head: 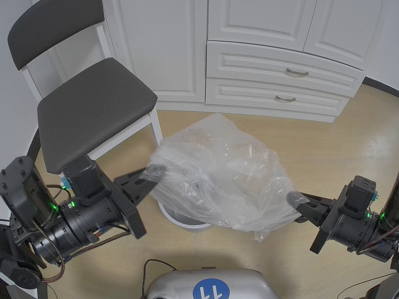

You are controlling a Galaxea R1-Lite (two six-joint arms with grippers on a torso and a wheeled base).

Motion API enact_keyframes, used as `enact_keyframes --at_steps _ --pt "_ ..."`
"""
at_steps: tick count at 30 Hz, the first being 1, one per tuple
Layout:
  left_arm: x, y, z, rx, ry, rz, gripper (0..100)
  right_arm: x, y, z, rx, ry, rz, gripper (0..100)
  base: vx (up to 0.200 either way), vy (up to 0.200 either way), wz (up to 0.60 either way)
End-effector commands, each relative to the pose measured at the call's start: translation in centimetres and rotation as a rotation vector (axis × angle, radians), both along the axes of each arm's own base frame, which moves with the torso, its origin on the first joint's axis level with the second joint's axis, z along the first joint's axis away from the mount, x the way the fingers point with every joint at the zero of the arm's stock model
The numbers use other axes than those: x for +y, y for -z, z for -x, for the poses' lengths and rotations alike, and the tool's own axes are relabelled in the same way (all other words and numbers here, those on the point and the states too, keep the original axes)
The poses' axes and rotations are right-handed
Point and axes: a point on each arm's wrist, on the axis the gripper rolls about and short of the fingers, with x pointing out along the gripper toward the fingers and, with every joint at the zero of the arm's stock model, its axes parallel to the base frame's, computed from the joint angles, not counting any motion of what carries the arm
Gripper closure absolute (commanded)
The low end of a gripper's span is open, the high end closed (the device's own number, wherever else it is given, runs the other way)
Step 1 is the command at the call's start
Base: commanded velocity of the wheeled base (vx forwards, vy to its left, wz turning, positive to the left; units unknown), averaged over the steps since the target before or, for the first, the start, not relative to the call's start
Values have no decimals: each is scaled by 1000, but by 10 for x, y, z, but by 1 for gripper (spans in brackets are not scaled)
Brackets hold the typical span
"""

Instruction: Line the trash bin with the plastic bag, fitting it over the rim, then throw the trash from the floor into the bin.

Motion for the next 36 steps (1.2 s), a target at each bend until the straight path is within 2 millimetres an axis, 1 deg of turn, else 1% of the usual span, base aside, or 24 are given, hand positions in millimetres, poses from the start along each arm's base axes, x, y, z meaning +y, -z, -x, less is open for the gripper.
enact_keyframes --at_steps 1,2,3,4,5,6,7,8,9,10,11,12,14,16,20,24,27,30,32,36 --pt "-12 14 -3 72 32 -16 100 20 -3 -1 -26 -67 -24 100 0 0 0" --pt "-12 14 -3 74 33 -14 100 21 -4 -1 -33 -70 -30 100 0 0 0" --pt "-13 12 -3 74 34 -6 100 30 -9 -5 -49 -98 -53 100 0 0 0" --pt "-14 11 -3 73 36 -5 100 31 -10 -5 -51 -104 -55 100 0 0 0" --pt "-16 9 -5 67 39 0 100 39 -10 -11 -42 -125 -56 100 0 0 0" --pt "-18 3 -10 48 38 18 100 47 -9 -17 -26 -138 -60 100 0 0 0" --pt "-18 3 -10 48 38 18 100 47 -9 -17 -26 -138 -60 100 0 0 0" --pt "-21 -4 -13 37 43 33 100 58 -4 -26 33 -152 -101 100 0 0 0" --pt "-21 -4 -14 52 50 30 100 66 -5 -31 66 -150 -140 100 0 0 0" --pt "-21 -4 -15 60 53 27 100 68 -5 -32 75 -151 -153 100 0 0 0" --pt "-20 -2 -17 86 82 22 100 76 -9 -38 117 -146 -212 100 0 0 0" --pt "-19 -2 -17 89 89 23 100 77 -10 -39 123 -145 -223 100 0 0 0" --pt "-14 -1 -21 124 113 50 100 86 -11 -47 184 -139 -296 100 0 0 0" --pt "-7 0 -25 137 88 61 100 93 -9 -53 219 -131 -330 100 0 0 0" --pt "0 -4 -34 108 44 50 100 101 -4 -61 253 -119 -356 100 0 0 0" --pt "1 -7 -37 106 30 11 100 106 3 -69 279 -103 -360 100 0 0 0" --pt "3 -9 -39 155 11 -38 100 107 7 -74 283 -85 -354 100 0 0 0" --pt "10 -20 -40 226 -16 -87 100 106 11 -82 280 -59 -356 100 0 0 0" --pt "12 -23 -40 259 -23 -102 100 105 13 -85 278 -49 -358 100 0 0 0" --pt "13 -24 -42 291 -31 -121 100 107 27 -103 265 -18 -373 100 0 0 0"
